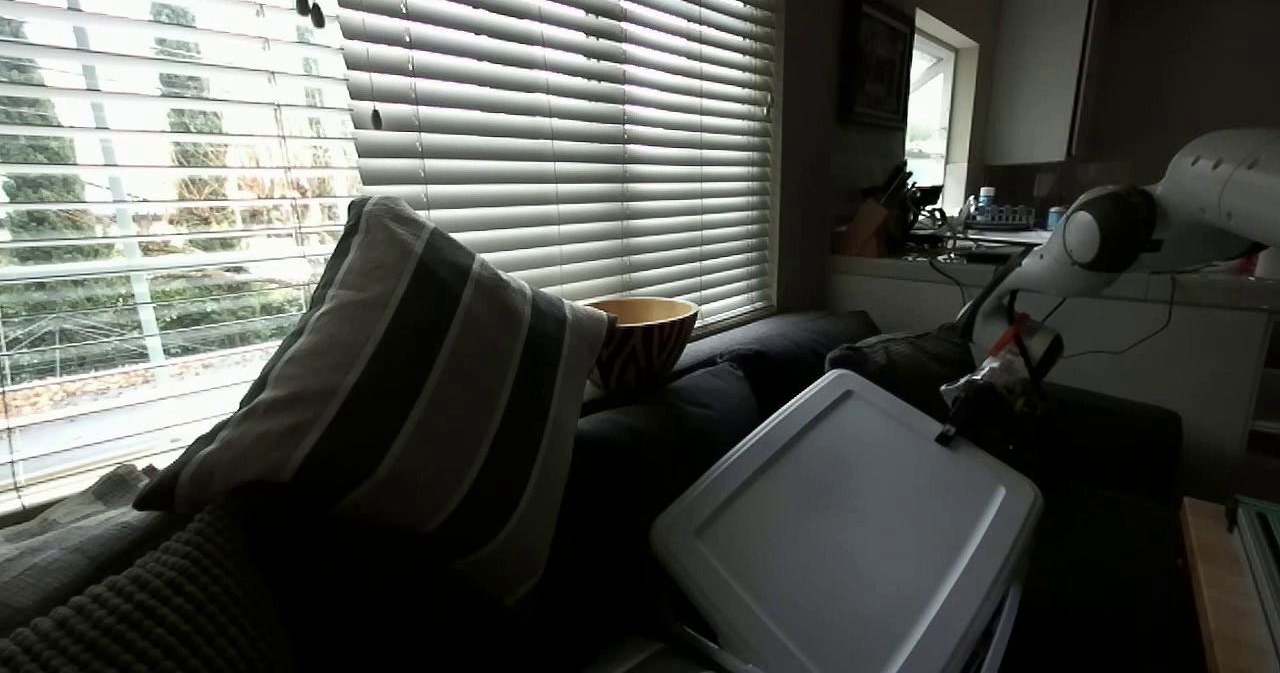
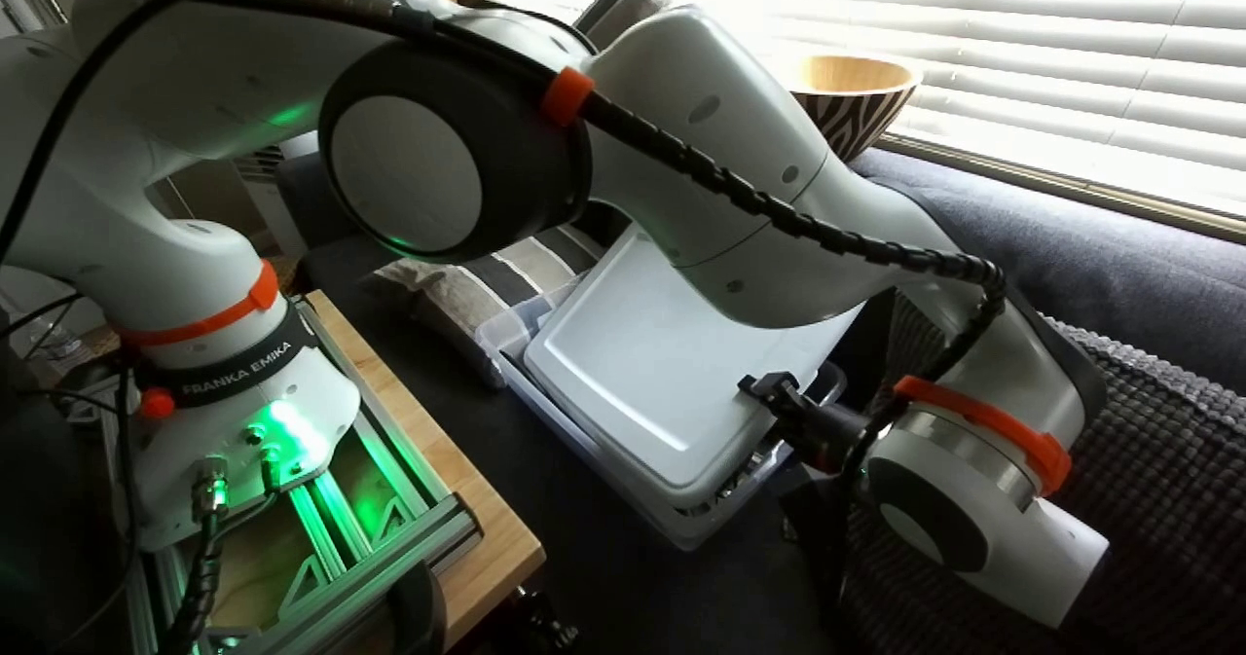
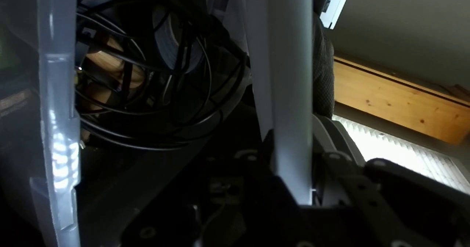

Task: Remove the lid from the bowl

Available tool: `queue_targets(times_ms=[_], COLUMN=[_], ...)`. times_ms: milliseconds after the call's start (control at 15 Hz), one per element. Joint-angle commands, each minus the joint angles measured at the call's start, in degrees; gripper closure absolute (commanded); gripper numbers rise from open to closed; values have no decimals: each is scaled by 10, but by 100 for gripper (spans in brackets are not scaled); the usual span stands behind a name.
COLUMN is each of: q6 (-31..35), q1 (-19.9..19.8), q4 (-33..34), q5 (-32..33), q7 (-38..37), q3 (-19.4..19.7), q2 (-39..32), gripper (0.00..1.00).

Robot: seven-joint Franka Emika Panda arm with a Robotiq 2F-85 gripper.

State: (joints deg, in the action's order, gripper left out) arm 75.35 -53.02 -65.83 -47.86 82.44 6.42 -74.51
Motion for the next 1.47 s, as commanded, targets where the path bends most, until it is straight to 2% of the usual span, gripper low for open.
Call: queue_targets(times_ms=[0,200,467,733,1067,1400], q6=[-60,-120,-220,-265,-226,-199], q1=[-23,-40,-82,-120,-152,-180], q4=[7,17,54,73,62,69], q5=[12,2,-36,-98,-218,-314], q7=[-36,-70,-147,-216,-281,-284], q3=[-22,-29,-51,-72,-84,-90], q2=[7,13,3,-5,-7,-22], gripper=[95,95,95,95,95,95])
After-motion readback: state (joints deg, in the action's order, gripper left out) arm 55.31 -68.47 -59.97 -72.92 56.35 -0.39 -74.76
